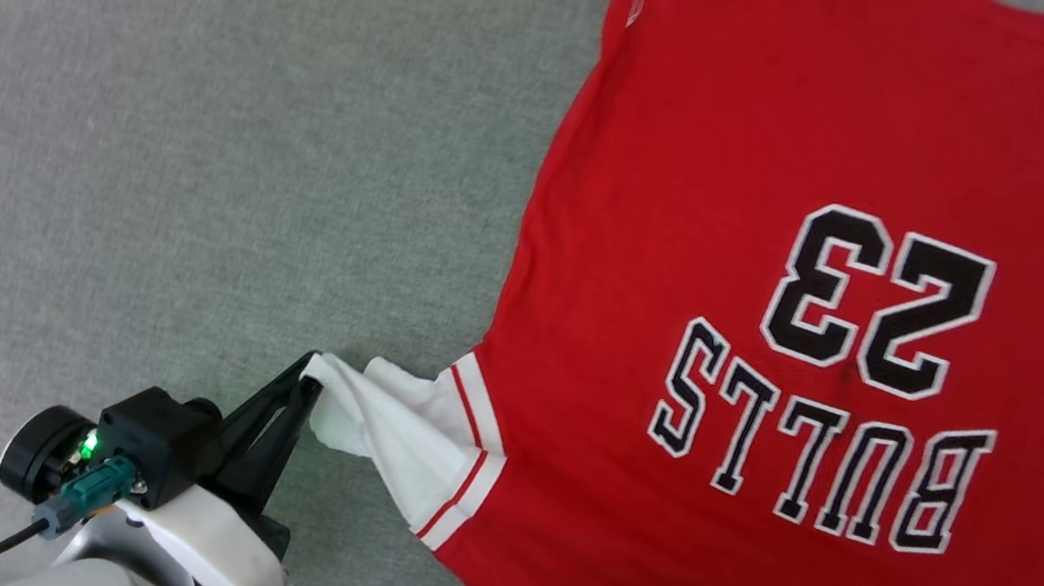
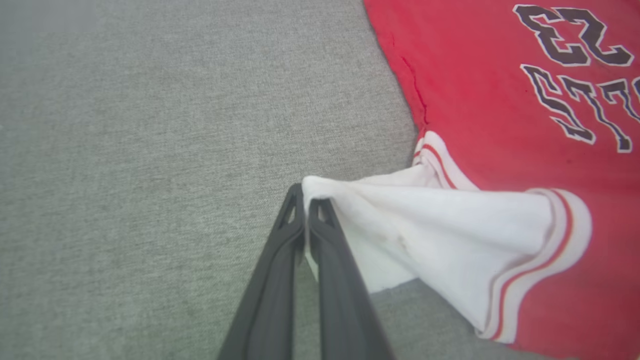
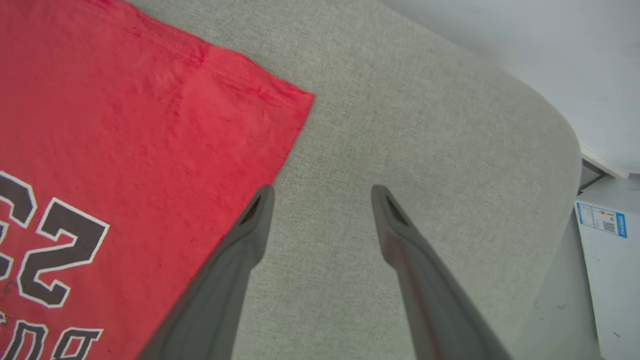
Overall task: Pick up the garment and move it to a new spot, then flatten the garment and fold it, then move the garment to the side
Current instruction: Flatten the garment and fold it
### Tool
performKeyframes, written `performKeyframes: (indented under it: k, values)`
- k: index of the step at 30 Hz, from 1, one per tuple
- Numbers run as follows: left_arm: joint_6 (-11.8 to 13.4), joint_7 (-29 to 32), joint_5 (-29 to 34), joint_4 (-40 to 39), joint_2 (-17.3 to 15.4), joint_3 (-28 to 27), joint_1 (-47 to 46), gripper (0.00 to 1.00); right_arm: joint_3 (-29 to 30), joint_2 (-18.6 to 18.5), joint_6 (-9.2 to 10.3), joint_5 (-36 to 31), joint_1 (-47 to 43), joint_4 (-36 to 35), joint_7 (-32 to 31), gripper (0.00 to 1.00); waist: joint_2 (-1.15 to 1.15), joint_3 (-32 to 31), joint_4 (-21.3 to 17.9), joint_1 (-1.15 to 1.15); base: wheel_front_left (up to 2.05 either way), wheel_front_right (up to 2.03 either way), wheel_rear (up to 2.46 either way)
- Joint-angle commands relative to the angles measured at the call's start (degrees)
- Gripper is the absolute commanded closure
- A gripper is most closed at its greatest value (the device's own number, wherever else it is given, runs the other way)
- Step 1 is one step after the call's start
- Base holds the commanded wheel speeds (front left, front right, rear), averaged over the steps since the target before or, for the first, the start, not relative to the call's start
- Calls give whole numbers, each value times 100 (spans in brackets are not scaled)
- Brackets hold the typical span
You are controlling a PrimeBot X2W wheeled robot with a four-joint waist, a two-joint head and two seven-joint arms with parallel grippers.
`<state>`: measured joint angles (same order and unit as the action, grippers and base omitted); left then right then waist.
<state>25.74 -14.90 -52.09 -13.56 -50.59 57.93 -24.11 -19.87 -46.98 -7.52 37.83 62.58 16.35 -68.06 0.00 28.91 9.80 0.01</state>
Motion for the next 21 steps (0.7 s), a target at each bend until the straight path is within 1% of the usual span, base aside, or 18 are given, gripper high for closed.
performKeyframes:
  k: [1, 4, 7, 10, 15, 16, 17, 21]
  values:
    - [15, -33, 58, -25, 16, -27, -112, 100, 68, 97, 5, -79, 108, 122, -166, 0, 0, 346, 263, -1, 0, 0, 0]
    - [7, -24, 146, -57, 68, -23, -208, 100, 253, 270, 5, -230, 128, 316, -355, 0, 0, 548, 365, -1, 0, 0, 0]
    - [51, -25, 224, -110, 117, -38, -273, 100, 431, 420, 5, -339, -119, 442, -400, 0, 0, 725, 444, -1, 0, 0, 0]
    - [60, -27, 264, -143, 154, -47, -316, 100, 517, 514, 5, -398, -296, 487, -330, 0, 0, 815, 485, -1, 0, 0, 0]
    - [106, 2, 375, -98, 201, -9, -389, 100, 499, 748, 4, -348, -980, 645, -201, 0, 0, 889, 538, -1, 0, 0, 0]
    - [103, 8, 386, -89, 207, 0, -391, 100, 507, 785, 4, -345, -1047, 635, -160, 31, 0, 882, 530, -1, 0, 0, 0]
    - [96, 15, 392, -80, 216, 9, -395, 100, 510, 783, 4, -366, -1062, 599, -120, 100, 0, 861, 521, -1, 0, 0, 0]
    - [80, 22, 389, -25, 252, 43, -366, 100, 596, 560, 4, -479, -937, 417, 107, 100, 0, 644, 453, -1, 0, 0, 0]
